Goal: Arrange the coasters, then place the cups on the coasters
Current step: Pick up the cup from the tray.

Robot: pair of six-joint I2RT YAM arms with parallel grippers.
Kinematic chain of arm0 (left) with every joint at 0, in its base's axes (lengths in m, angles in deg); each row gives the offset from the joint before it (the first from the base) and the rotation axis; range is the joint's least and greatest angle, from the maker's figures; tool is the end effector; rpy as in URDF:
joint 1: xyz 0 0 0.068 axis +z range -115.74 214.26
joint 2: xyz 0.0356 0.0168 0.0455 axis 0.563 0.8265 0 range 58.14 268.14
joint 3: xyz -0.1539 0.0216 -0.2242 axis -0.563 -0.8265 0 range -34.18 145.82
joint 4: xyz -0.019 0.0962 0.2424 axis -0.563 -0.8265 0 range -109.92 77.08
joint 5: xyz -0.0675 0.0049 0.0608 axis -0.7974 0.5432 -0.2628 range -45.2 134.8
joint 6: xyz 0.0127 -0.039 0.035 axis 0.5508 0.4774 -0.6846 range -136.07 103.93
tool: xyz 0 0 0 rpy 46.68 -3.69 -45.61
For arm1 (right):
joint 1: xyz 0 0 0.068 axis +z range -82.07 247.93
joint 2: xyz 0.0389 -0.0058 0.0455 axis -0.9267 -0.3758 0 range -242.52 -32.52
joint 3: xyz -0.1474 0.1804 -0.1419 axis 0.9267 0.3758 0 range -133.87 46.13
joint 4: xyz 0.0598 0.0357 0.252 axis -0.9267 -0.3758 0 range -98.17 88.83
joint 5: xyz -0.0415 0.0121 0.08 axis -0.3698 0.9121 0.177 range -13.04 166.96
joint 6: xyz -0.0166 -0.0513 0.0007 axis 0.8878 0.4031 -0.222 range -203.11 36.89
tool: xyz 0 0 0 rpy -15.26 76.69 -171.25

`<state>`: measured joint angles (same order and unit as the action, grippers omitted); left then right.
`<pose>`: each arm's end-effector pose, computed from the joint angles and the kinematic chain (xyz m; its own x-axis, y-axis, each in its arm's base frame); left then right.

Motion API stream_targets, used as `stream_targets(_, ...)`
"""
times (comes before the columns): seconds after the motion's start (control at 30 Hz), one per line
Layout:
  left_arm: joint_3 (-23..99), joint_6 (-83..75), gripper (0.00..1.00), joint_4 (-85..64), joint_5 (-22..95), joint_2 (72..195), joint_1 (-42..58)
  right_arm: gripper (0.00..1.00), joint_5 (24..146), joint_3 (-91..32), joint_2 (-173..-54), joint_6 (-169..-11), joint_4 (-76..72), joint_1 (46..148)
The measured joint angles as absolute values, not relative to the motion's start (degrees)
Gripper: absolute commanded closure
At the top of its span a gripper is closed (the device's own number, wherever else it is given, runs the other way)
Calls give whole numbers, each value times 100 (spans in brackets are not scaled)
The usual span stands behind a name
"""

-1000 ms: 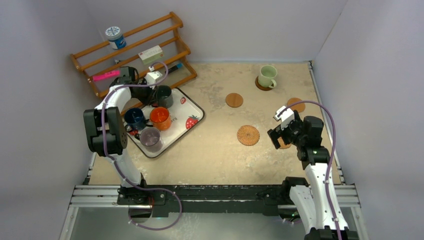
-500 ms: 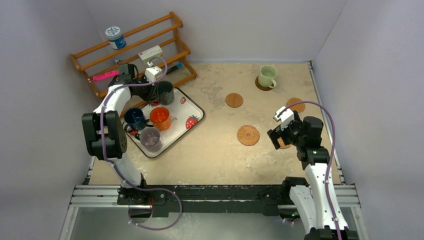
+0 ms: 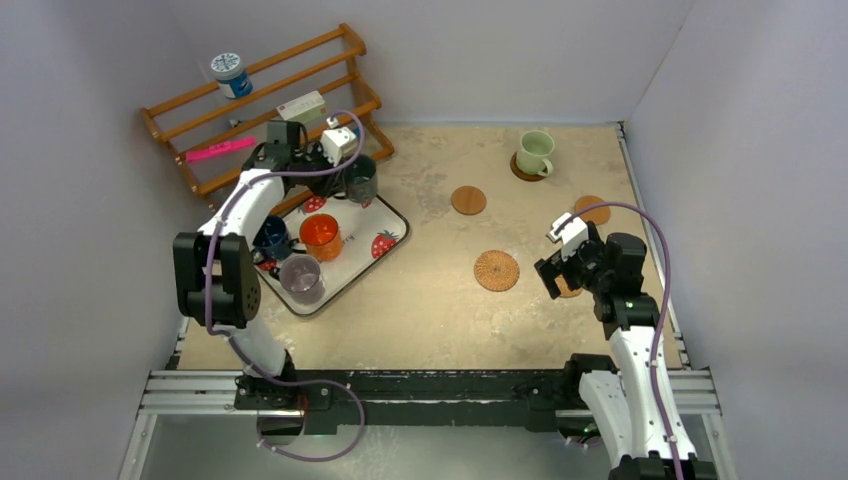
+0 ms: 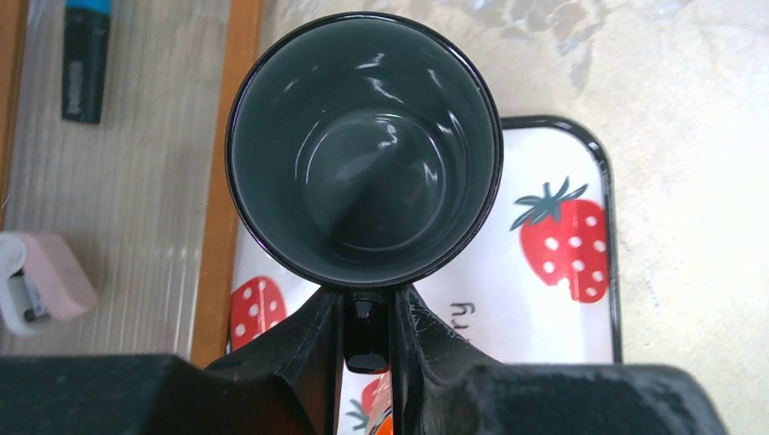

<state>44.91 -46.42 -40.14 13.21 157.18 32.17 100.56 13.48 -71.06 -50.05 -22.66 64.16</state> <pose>0.3823 -0.0326 0.2705 -0.4369 0.4467 -0.7807 0.7043 0.7098 0.0120 0.1586 0.0038 0.2635 -0.2242 -0.4862 -0.8446 -0.4971 0.8025 -0.3300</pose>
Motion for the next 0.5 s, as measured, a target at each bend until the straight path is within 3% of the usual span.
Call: stream_targets(0.5,4795,-4334,100,-4053,1424,15679,2090,1,10038,1355,-7104,-5088,-2223,6416)
